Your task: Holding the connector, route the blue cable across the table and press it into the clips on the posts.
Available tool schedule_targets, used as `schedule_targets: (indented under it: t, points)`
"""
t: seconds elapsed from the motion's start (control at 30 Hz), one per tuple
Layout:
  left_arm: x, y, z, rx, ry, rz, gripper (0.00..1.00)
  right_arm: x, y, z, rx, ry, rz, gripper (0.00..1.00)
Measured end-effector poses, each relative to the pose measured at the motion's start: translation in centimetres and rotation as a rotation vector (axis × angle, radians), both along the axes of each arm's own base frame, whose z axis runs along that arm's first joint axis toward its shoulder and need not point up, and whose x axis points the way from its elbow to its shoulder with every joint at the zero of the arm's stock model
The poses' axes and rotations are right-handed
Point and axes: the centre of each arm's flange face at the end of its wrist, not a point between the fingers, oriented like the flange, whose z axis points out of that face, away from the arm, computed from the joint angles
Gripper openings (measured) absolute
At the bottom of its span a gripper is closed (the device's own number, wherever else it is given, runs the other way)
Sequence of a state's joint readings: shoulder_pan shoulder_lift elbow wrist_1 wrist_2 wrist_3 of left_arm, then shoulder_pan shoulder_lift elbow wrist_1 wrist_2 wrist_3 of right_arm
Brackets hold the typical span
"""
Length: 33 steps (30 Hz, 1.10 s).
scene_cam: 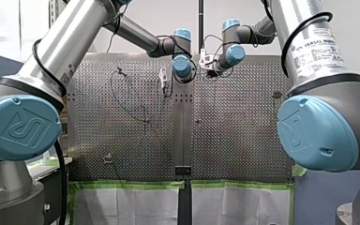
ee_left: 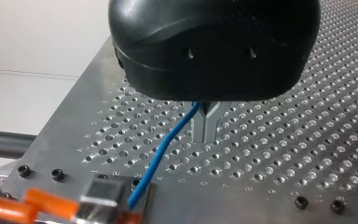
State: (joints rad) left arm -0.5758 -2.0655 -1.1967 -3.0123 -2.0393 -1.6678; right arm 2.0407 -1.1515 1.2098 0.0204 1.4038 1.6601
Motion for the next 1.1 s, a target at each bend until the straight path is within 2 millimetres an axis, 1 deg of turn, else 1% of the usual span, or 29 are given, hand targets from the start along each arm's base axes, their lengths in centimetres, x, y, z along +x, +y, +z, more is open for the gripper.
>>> schedule_targets:
  t: [0.1, 0.23, 0.33, 0.73, 1.1]
  points:
    - [-0.1, 0.0, -0.2, -0.002, 0.005, 0.001, 0.0, 0.1, 0.1, 0.0, 0.002, 0.0, 0.001, 0.0]
    - [-0.3, 0.3, -1.1, -0.002, 0.014, 0.021, 0.0, 0.2, 0.3, -0.4, 0.015, -0.002, 0.003, 0.0]
    - [-0.5, 0.4, -1.9, -0.001, 0.016, 0.027, 0.0, 0.2, 0.6, -1.1, 0.032, -0.002, 0.004, 0.0]
    - [-1.5, 0.2, -5.9, -0.003, 0.017, -0.012, 0.0, 0.0, 2.0, -4.7, 0.1, 0.035, 0.012, 0.0]
    - [-2.4, 0.7, -9.1, -0.003, 0.018, -0.02, 0.0, -0.8, 3.5, -8.8, 0.162, 0.084, 0.006, 0.0]
